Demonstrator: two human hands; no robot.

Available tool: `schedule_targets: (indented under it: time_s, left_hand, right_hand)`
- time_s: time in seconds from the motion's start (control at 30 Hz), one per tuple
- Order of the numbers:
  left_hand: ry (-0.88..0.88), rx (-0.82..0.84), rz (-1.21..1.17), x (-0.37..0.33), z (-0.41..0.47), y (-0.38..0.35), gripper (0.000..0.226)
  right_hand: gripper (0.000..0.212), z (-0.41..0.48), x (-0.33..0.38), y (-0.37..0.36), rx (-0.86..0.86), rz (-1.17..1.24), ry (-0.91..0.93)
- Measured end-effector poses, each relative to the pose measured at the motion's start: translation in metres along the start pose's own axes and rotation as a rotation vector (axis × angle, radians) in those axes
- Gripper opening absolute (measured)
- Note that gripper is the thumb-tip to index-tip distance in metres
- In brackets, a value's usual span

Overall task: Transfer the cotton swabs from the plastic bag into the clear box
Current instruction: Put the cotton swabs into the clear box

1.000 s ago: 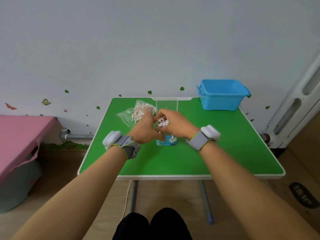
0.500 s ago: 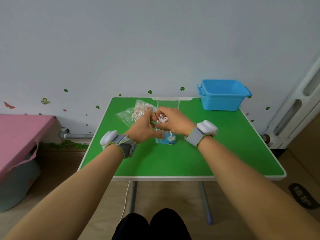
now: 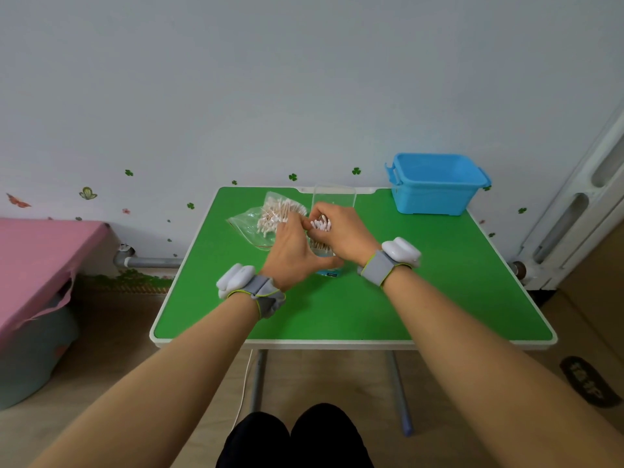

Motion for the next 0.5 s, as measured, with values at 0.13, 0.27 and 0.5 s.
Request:
schedule_targets:
  time_s: [0.13, 0.27, 0.5]
  left_hand:
    - [0.055, 0.055, -0.118, 0.008, 0.003, -0.003, 0.065]
    - [0.205, 0.062, -0.352, 0.025, 0.005, -0.003, 0.064]
    - [0.343, 0.103, -0.545, 0.037, 0.01, -0.005, 0.053]
  right_hand:
    - [0.012, 0.001, -0.001, 0.001, 0.01, 0.009, -0.011]
    - [0.014, 0.003, 0.0, 0.002, 0.035, 0.03, -0.026]
    - [0.016, 0.001, 0.003, 0.004, 0.155, 0.035, -0.036]
Point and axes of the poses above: each hand's wrist, its own z-axis towards the middle knuckle, its own y-axis out of the back of the hand, x = y × z, the point moved 8 cm from there along z, towards the middle knuckle, and after that the axes turned 1 degree about -z, right-handed, at the moved point
